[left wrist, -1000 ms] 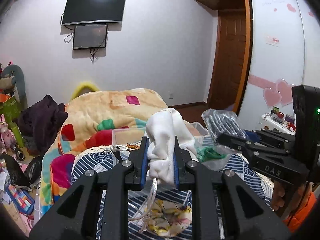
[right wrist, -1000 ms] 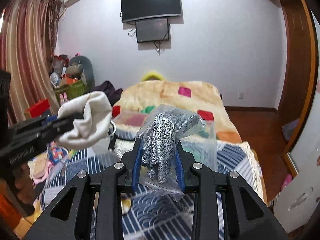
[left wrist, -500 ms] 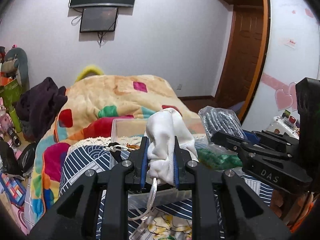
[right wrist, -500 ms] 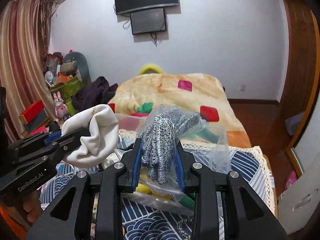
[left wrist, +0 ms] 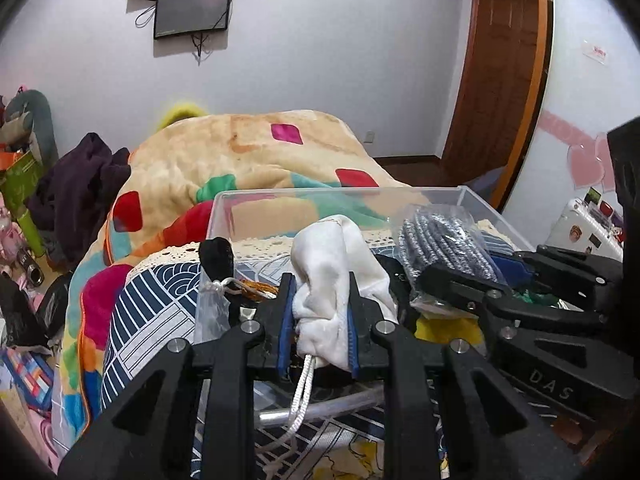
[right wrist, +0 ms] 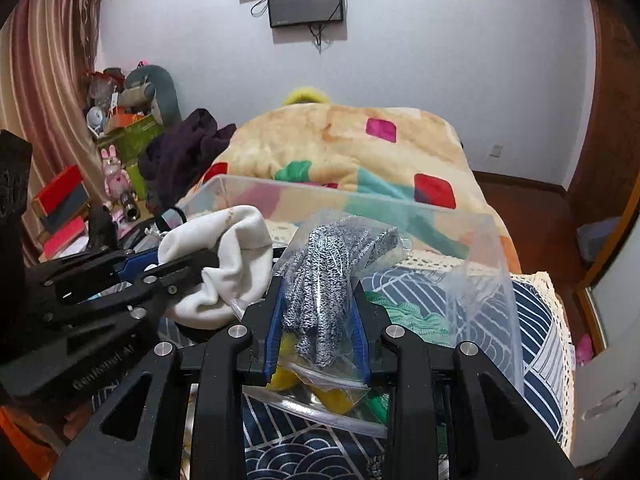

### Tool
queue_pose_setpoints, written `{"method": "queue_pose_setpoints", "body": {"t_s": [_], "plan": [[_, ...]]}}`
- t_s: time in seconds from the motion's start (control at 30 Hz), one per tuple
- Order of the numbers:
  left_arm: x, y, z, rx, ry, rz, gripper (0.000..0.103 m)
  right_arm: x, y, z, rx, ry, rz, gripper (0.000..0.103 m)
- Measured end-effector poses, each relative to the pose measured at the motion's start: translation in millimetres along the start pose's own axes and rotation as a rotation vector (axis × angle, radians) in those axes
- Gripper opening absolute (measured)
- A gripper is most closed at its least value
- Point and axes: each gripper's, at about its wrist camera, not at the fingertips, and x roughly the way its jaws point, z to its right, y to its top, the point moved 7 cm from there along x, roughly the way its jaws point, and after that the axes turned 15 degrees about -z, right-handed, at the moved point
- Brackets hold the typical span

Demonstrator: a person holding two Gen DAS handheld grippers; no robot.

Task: Organize soft objects
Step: 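Lower the white bag into the box while right tool drops the glove bag in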

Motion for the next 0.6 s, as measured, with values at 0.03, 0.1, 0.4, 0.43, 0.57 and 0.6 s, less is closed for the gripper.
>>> {"method": "queue_pose_setpoints", "body": {"t_s": [0.03,0.1,0.4,0.43,0.57,0.6], "plan": [[0.2,-0.2,-0.3,0.001,0.0,-0.003,0.021,0.5,-0.1,0.3,-0.001,-0.002,0.0,0.03],[-0.3,-0.5,-0.6,-0.003,-0.003,-0.009,0.022,1.4,-1.1,-0.1,-0.008,-0.001,-0.008,0.03],[-9.9,-6.5,-5.0,-0.02,-0.038,-0.022,0.046,-6.4,-1.8,-1.1,-0.024,0.021,-0.02,0.047],[-12.6,-7.4,-4.7,-0.018,-0.033,-0.018,0.048,-10.2,-2.0,-0.7,-0.027,0.017,-0.012,0.048],[-28.9,-9.8,-4.1,-0.02,-0.054,0.009,0.055,-23.4,-3.2,0.5,-0.027,0.021,0.014,0.053],[-34.7,-9.8,-4.3,-0.022,-0.059,0.02,0.057,-27.5,-3.5,1.5,-0.024,0.021,0.025,0.054]]}}
